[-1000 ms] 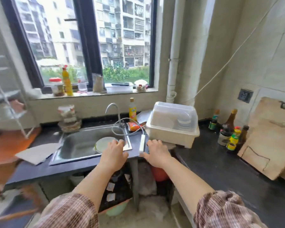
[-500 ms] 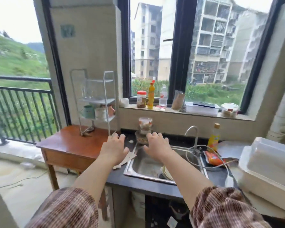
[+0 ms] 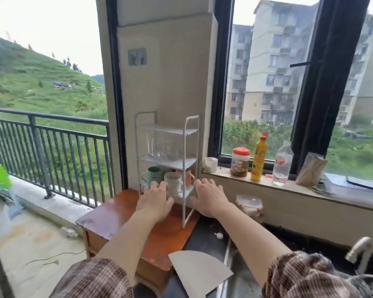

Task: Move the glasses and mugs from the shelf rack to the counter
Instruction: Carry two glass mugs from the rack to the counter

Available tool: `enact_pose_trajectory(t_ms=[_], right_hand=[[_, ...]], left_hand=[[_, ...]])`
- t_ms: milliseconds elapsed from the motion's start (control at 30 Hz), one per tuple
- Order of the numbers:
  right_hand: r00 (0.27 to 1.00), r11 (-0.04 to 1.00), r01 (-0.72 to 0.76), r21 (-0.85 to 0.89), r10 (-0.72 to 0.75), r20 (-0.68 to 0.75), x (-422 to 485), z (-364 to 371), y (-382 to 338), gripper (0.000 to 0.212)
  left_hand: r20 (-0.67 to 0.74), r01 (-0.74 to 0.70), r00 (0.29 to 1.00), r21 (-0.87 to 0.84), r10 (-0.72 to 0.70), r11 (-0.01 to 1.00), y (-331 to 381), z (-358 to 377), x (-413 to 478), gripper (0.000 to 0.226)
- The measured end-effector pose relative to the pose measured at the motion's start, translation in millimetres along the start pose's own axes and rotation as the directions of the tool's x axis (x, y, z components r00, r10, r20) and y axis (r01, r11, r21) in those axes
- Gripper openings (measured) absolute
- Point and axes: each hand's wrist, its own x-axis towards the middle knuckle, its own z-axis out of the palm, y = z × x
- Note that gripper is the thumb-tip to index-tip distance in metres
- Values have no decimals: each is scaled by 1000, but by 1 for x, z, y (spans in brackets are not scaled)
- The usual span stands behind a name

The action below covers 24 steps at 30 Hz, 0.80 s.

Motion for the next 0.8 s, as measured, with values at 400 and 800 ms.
enact_pose_trajectory(t_ms=[400, 800], right_hand=[[988, 959, -147, 241, 154, -10, 212, 50, -68, 53], [856, 605, -444, 661, 503, 115, 367, 77, -109, 50]], left_hand=[[66, 23, 998, -197, -10, 980, -116, 1, 214, 63], [173, 75, 984, -642, 50, 763, -152, 8, 374, 52]])
